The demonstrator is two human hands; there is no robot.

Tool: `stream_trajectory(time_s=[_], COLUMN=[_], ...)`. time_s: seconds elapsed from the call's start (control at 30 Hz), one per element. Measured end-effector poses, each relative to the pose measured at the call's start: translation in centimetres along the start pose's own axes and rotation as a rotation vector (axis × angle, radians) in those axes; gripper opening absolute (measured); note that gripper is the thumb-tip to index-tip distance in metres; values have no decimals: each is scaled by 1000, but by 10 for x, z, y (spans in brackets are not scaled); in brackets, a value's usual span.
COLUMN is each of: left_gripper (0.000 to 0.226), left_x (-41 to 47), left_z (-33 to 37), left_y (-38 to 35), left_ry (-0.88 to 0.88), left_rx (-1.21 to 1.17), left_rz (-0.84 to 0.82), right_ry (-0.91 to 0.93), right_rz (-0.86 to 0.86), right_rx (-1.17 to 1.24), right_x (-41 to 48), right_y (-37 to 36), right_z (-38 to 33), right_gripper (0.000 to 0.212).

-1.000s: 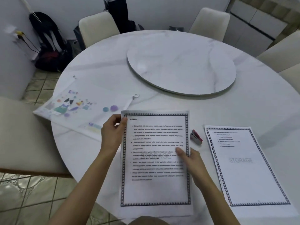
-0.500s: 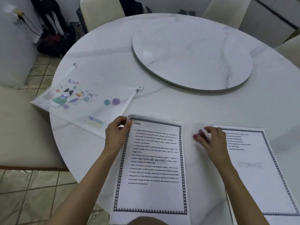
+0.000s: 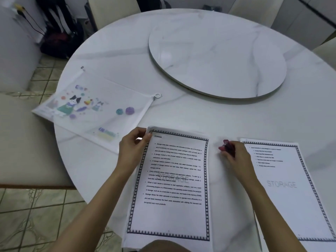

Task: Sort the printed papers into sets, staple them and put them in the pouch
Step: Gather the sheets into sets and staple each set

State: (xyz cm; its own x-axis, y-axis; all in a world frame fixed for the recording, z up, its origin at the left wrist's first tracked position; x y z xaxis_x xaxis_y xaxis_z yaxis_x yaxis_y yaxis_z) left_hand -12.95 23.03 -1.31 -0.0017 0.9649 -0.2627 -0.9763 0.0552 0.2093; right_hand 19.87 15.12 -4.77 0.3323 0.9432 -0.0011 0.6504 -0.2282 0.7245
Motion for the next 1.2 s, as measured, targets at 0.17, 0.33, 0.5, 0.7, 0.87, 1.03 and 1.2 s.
stream_trajectory(time_s=[0.17, 0.33, 0.5, 0.7, 0.87, 1.03, 1.2], left_gripper=[9, 6, 7, 6, 3, 7, 5], left_x=[-5, -7, -14, -25, -31, -39, -46], left_z=[8, 17, 25, 34, 42, 47, 55], left_y=[-4, -7, -12, -16, -21, -24, -24], left_ry=[-14, -21, -39, -92, -148, -197, -236], left_rx=[-12, 5, 5, 28, 67, 69, 64], left_rz=[-30, -50, -80, -96, -87, -70, -52], right_ry=[76, 177, 348, 582, 722, 779, 764], right_rz=[11, -148, -157, -198, -281, -344, -409], right_rx=[218, 358, 273, 66, -58, -160, -252], right_x=[2, 3, 4, 3, -5, -8, -10], right_y=[1, -11, -11, -9, -11, -17, -22], right_z=[-36, -85, -131, -176, -208, -222, -225], right_gripper=[33, 28, 32, 48, 46, 44, 46])
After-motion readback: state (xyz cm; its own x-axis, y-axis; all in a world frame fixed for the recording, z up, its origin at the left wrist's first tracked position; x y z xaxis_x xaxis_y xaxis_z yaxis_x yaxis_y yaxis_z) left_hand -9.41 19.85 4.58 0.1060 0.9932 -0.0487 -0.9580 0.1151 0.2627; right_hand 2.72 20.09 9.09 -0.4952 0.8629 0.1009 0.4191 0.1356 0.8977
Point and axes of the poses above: each hand's wrist, its own x-axis towards the middle knuckle, its own y-axis out of the back of the hand, z = x × y, the point moved 9 cm from there along x, towards the middle knuckle, and after that the axes turned 6 degrees about y, right-handed, at the moved point
